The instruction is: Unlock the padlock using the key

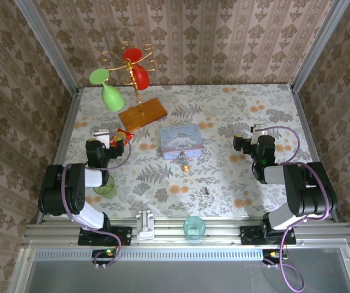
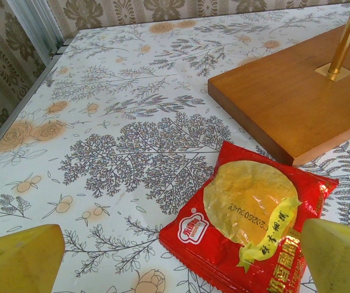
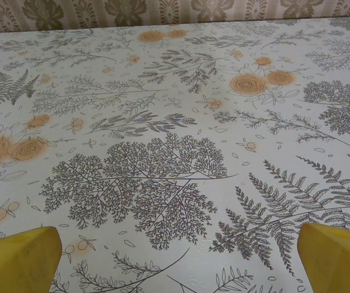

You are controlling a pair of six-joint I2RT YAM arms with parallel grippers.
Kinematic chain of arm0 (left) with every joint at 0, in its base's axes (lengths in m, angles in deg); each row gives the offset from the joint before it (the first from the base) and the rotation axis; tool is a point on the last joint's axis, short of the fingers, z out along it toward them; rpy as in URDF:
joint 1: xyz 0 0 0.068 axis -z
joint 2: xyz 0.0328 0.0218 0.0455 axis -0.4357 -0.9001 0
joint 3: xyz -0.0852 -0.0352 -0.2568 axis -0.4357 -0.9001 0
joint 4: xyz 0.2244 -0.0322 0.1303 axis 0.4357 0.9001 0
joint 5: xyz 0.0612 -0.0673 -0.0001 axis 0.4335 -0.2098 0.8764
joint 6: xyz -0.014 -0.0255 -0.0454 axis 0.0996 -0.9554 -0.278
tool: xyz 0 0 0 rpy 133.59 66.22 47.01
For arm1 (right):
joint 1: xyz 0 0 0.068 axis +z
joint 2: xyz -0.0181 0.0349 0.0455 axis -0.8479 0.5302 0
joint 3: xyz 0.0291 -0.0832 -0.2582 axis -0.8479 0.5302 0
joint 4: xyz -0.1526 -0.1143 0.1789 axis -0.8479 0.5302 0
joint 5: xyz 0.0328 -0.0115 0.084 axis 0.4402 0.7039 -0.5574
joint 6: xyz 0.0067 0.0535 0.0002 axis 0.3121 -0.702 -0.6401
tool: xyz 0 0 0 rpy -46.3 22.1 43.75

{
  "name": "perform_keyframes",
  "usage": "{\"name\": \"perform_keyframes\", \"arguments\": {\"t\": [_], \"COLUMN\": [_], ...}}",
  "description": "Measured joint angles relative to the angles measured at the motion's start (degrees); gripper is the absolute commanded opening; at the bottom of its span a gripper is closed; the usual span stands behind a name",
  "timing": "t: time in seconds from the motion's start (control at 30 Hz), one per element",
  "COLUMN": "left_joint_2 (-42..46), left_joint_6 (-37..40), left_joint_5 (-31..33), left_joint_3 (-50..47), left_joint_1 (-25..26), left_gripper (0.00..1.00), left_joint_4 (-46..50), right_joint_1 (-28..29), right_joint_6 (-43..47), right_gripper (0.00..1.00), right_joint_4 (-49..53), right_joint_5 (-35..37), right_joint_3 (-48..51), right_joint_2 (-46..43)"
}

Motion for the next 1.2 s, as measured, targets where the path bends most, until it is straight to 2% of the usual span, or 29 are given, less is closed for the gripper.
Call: {"name": "perform_keyframes", "arguments": {"t": [0.17,0.27,0.47,0.6,0.7,0.8,0.9,1.07,1.2], "left_joint_2": [0.02,1.18,12.68,19.47,23.23,26.67,30.49,35.56,34.77], "left_joint_6": [-0.04,-0.13,-0.20,-0.22,-0.76,-4.44,-10.82,-23.76,-29.75], "left_joint_5": [0.50,3.85,10.78,12.50,13.68,14.19,10.27,1.70,-3.98], "left_joint_3": [0.00,-0.63,-1.40,-1.29,-0.37,2.64,4.90,0.20,2.99], "left_joint_1": [0.00,0.48,3.52,4.85,5.73,6.10,5.95,5.18,6.73], "left_gripper": [1.00,1.00,1.00,1.00,1.00,1.00,1.00,1.00,1.00], "left_joint_4": [-0.26,-0.81,4.04,7.74,12.11,18.91,22.25,17.20,25.20], "right_joint_1": [0.00,0.00,0.02,0.17,0.24,0.72,3.23,10.43,19.02], "right_joint_6": [0.02,0.04,-0.11,-2.03,-4.63,-7.15,-9.35,-13.86,-17.81], "right_gripper": [1.00,1.00,1.00,1.00,1.00,1.00,1.00,0.94,0.86], "right_joint_4": [0.02,1.46,11.91,16.74,24.79,33.48,40.19,51.45,57.75], "right_joint_5": [-0.24,-0.26,-0.35,-0.24,-0.50,-2.19,-3.52,-4.68,-3.85], "right_joint_3": [0.00,0.00,-2.29,-3.93,-6.51,-10.88,-12.74,-12.85,-12.70], "right_joint_2": [0.00,-0.87,-10.49,-16.02,-19.06,-20.68,-23.26,-26.43,-27.80]}}
